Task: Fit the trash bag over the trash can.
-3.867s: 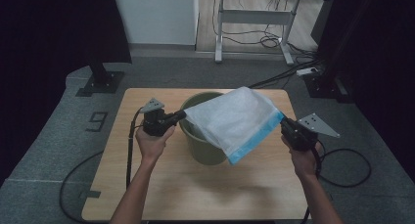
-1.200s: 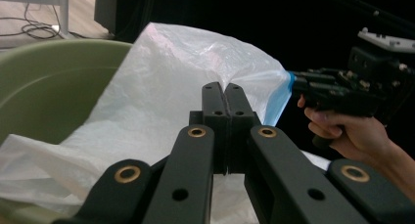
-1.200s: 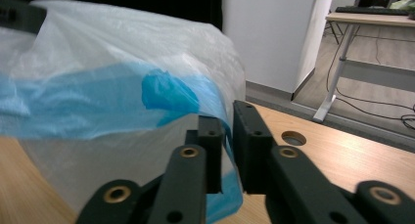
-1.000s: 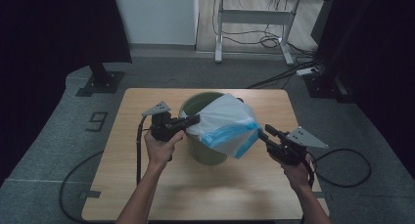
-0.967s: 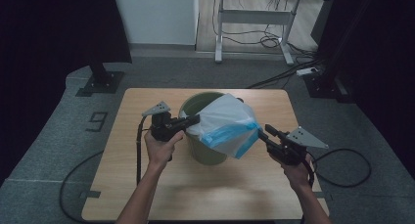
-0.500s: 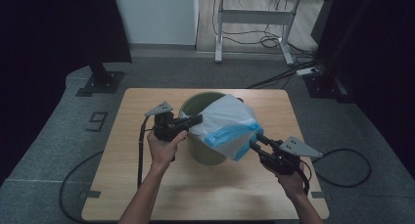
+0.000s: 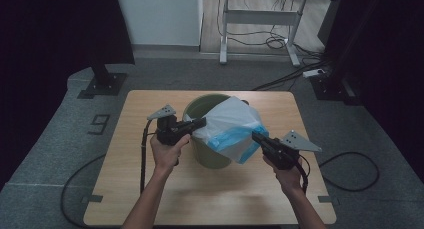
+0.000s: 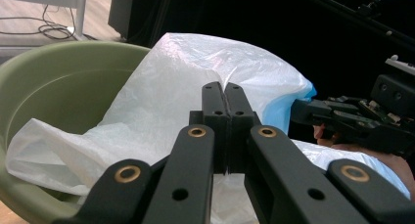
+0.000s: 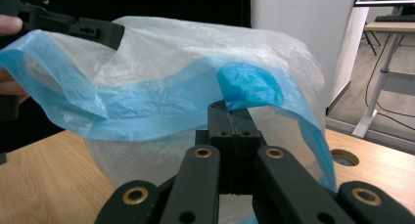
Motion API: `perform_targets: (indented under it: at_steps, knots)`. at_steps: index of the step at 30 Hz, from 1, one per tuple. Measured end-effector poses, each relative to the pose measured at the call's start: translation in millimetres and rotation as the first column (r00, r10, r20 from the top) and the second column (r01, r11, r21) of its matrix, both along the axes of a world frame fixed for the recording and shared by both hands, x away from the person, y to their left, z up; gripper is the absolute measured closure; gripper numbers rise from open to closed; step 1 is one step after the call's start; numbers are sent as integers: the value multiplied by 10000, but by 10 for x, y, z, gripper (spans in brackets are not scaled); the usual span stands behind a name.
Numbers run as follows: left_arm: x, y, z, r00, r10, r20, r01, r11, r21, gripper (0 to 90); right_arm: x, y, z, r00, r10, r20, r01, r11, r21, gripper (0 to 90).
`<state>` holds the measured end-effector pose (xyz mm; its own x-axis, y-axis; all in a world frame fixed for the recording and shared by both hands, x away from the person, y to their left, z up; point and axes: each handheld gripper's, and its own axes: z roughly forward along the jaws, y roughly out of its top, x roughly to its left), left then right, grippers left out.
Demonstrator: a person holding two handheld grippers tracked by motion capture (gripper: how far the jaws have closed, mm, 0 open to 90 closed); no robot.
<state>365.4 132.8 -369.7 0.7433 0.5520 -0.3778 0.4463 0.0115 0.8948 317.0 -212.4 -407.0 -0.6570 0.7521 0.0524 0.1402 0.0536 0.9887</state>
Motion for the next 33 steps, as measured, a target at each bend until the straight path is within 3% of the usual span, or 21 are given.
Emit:
perform_targets:
  at_steps: [5,12,19,29,33]
  knots:
    - [6,36,6,9999,129,21,-129,9997,-202,896,-32,-39,-63,9996,-119,-249,113,9997,-230,887]
    - [-1,126,16,9991,415,103,-411,9983,-407,895,-196,-109,-299,9977,-33,-674,13,9995,-303,887]
    - [-22,182,-26,9989,476,13,-476,9982,-372,896,-390,-106,-579,9942,172,-1066,-210,9992,-342,886]
    - [-41,218,-28,9989,469,-13,-469,9985,-299,895,-526,-63,-792,9896,531,-1337,-578,9978,-312,883]
    - [-50,249,-26,9988,499,13,-498,9981,-354,895,-533,-133,-756,9923,221,-1218,-260,9992,-306,750]
